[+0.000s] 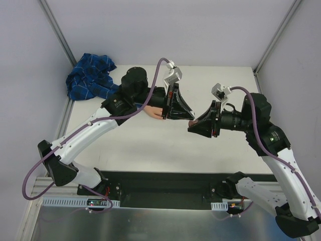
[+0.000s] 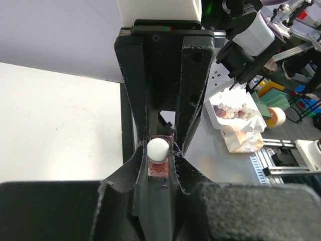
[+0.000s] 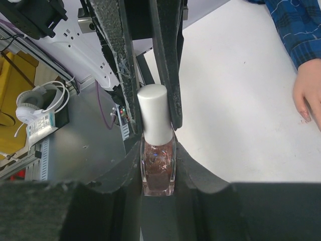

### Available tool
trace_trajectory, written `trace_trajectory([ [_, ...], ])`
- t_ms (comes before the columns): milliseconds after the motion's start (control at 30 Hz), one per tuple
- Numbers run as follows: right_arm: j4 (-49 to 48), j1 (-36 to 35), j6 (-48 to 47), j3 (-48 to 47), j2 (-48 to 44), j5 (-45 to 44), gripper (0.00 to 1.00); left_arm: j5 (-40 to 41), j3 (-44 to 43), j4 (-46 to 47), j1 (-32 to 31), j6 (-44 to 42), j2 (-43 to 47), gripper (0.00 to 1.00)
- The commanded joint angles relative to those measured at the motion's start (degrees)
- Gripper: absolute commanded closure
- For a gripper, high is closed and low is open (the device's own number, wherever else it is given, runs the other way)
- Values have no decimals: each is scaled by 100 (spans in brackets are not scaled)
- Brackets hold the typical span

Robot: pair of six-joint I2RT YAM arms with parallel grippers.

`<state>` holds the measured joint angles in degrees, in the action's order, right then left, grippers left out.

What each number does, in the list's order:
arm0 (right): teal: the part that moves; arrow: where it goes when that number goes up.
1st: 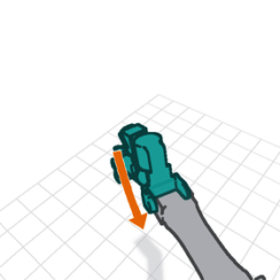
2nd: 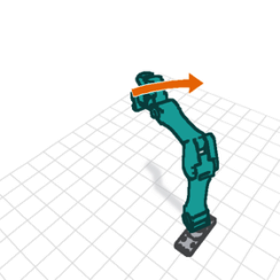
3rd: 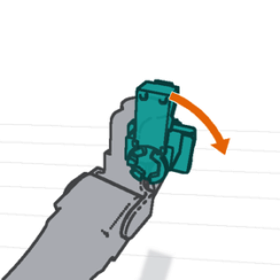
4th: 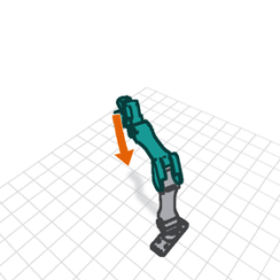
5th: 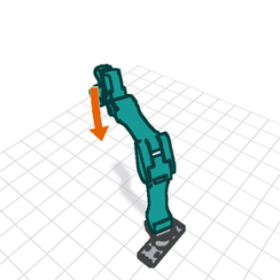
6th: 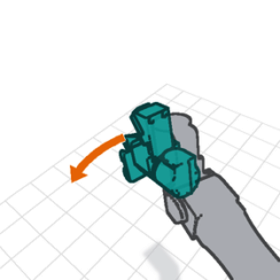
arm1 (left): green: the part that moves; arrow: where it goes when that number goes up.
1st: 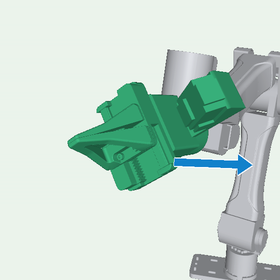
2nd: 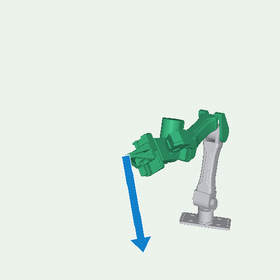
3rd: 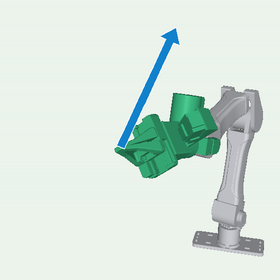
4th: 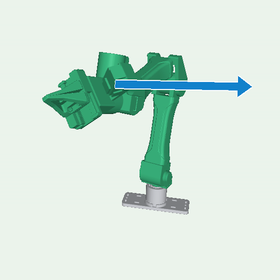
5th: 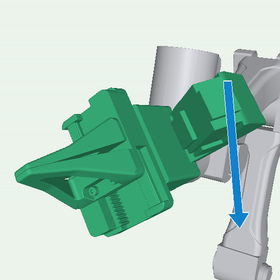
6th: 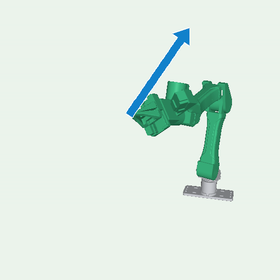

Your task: Paint the nails

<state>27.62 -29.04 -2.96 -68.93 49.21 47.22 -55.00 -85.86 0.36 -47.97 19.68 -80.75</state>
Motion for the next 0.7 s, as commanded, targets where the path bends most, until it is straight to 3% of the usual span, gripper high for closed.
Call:
trace_trajectory([
  [0,-1338,30,85,-666,106,-126,100,-388,123,-1284,-222,-412,-64,100],
  [367,-1259,30,-29,-1079,414,-28,100,-231,-71,-1776,-222,-615,-46,100],
  [633,-1399,30,24,-676,203,102,100,-11,-272,-1995,-213,-536,-11,100],
  [667,-1408,38,15,-657,194,155,100,16,-351,-2022,-205,-501,-37,96],
])
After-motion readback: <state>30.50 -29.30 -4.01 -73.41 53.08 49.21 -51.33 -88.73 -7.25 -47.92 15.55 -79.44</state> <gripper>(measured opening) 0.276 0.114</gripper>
